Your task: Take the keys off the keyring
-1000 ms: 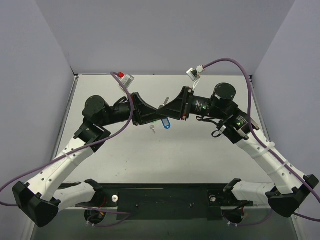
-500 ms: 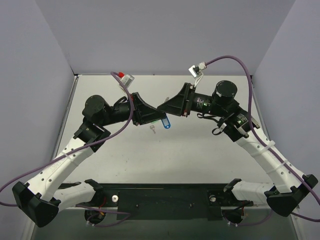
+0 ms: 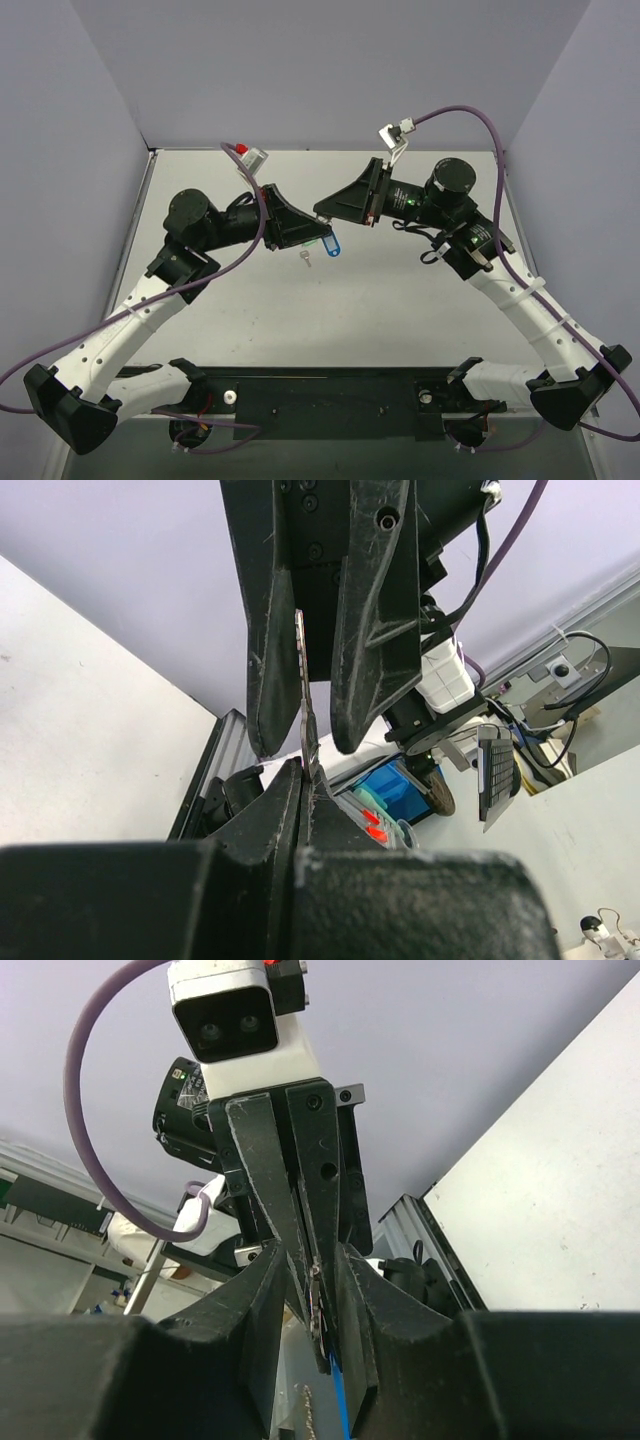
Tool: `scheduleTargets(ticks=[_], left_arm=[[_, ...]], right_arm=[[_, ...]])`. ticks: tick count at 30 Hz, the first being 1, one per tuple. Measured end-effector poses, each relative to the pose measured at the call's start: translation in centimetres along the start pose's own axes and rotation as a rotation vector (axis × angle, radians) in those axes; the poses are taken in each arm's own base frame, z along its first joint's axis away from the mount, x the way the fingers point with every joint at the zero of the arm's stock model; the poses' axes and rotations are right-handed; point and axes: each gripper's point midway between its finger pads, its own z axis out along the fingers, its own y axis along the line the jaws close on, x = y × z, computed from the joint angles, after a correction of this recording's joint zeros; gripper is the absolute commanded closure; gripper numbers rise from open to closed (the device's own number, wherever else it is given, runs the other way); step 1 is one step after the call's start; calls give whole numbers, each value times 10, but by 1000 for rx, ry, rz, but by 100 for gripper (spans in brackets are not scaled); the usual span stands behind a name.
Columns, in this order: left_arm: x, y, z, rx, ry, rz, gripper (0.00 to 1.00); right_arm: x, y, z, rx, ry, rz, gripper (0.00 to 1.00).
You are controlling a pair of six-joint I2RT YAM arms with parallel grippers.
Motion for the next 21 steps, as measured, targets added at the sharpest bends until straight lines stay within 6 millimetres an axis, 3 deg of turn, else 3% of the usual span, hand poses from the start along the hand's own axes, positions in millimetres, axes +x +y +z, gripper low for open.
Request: scheduleTargets(ticks=[15, 21], left_arm=[[-5, 1, 2, -7, -5, -8, 100], [-5, 1, 2, -7, -5, -8, 100]], right_arm=[[5, -5, -1, 4, 10, 14, 80], [3, -7, -2, 9, 2, 14, 91]])
